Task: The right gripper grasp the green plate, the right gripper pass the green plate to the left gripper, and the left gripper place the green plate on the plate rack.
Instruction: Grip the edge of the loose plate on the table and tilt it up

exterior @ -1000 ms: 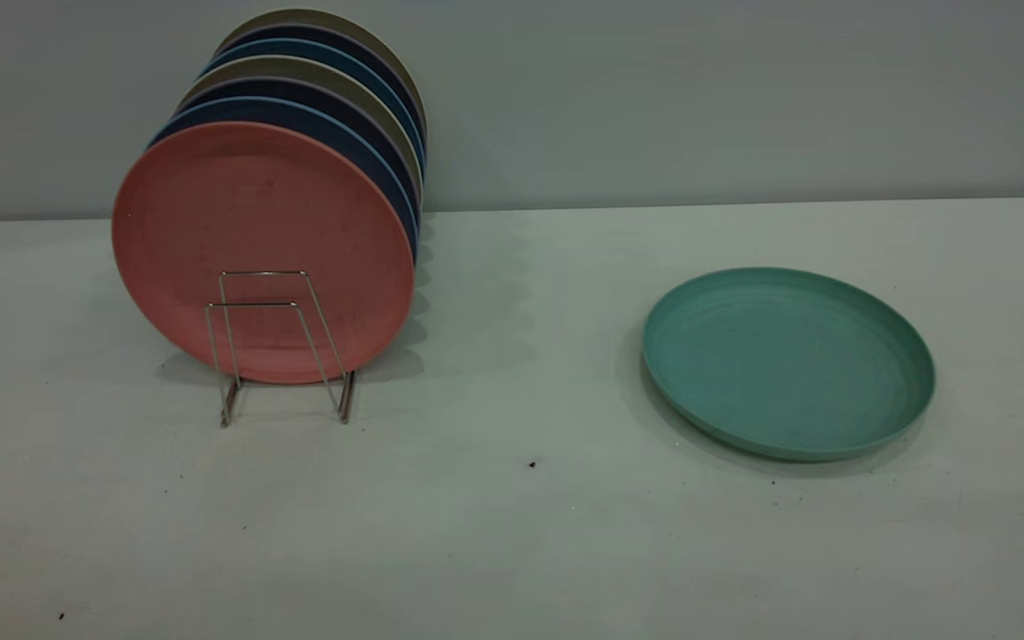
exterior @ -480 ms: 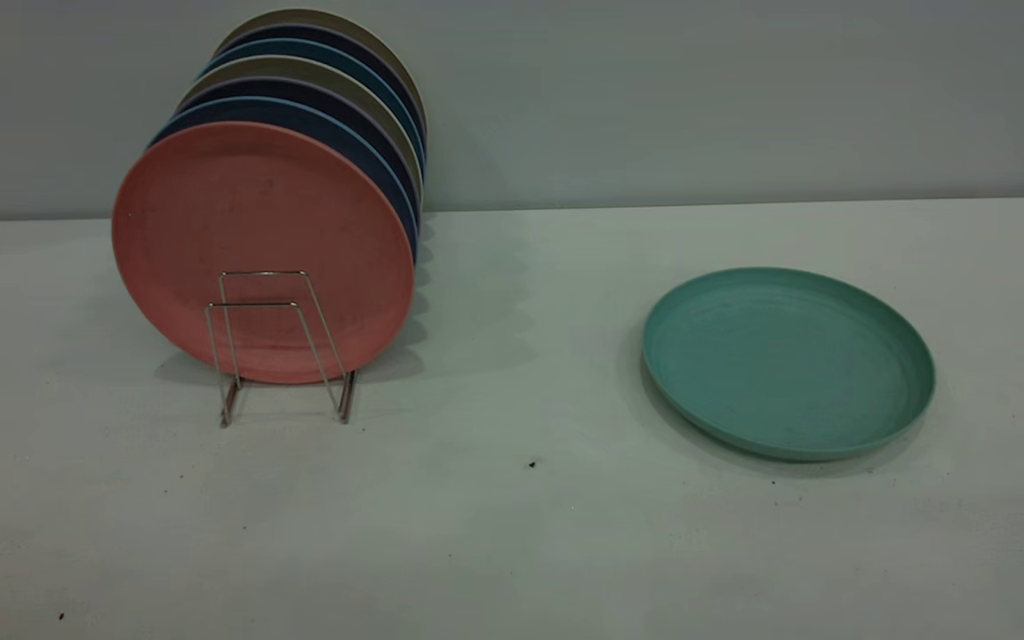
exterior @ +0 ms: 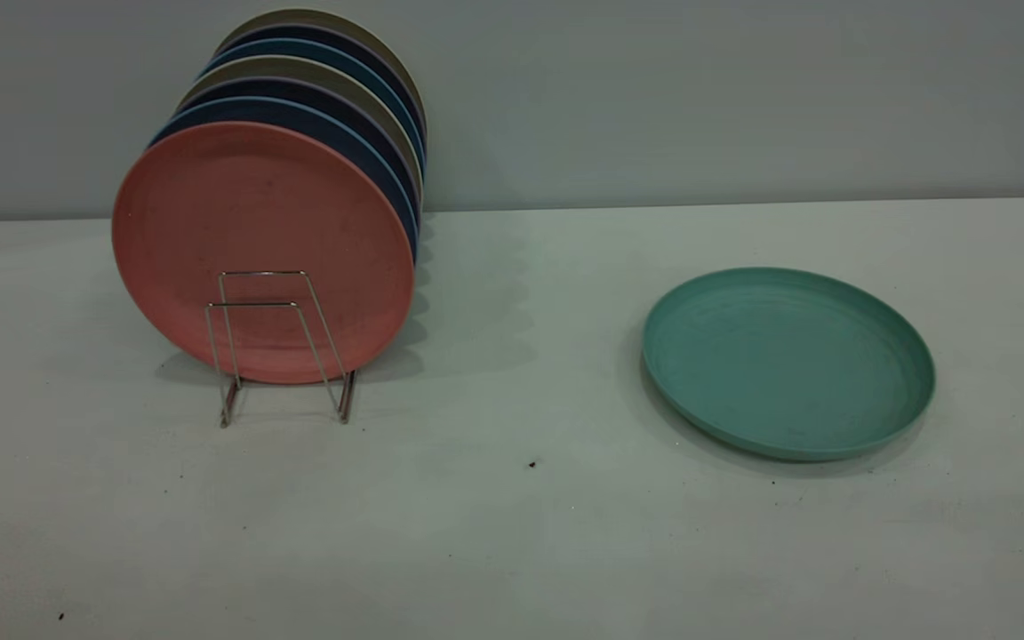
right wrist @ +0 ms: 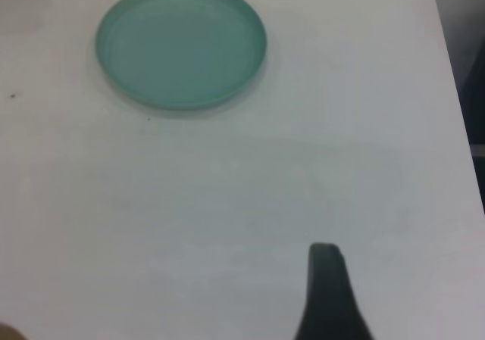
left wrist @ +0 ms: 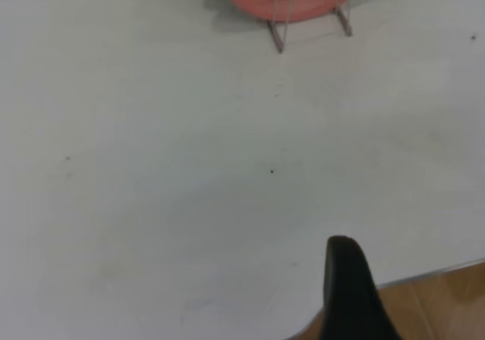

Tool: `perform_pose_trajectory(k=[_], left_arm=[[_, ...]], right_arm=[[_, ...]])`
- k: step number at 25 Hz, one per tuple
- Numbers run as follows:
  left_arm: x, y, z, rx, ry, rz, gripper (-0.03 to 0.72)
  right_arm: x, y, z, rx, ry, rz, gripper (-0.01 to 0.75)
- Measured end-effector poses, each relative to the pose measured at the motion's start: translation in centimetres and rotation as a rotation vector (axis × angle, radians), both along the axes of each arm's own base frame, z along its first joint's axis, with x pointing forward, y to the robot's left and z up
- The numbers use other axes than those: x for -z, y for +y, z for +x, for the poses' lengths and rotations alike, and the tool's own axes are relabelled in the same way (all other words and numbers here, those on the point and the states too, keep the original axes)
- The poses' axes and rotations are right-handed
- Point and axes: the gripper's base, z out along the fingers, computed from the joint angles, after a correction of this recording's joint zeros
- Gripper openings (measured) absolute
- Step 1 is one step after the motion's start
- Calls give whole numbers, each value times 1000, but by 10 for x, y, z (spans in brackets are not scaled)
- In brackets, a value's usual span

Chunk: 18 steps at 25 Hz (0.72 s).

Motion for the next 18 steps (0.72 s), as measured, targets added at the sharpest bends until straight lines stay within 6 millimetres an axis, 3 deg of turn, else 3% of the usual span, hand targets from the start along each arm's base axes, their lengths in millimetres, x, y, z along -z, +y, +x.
perform_pose_trajectory(k=[10,15,18], left_arm=[[-3,-2,0,13,-20,-18,460],[-16,-8,12,22,-181,-130,460],[-14,-11,28,10,-150,-199,460]], right_arm=[[-6,0,1,-5,-35,-1,519],[-27,4,23,-25,-187,29,519],[-33,8,41,-55,-204,40,519]])
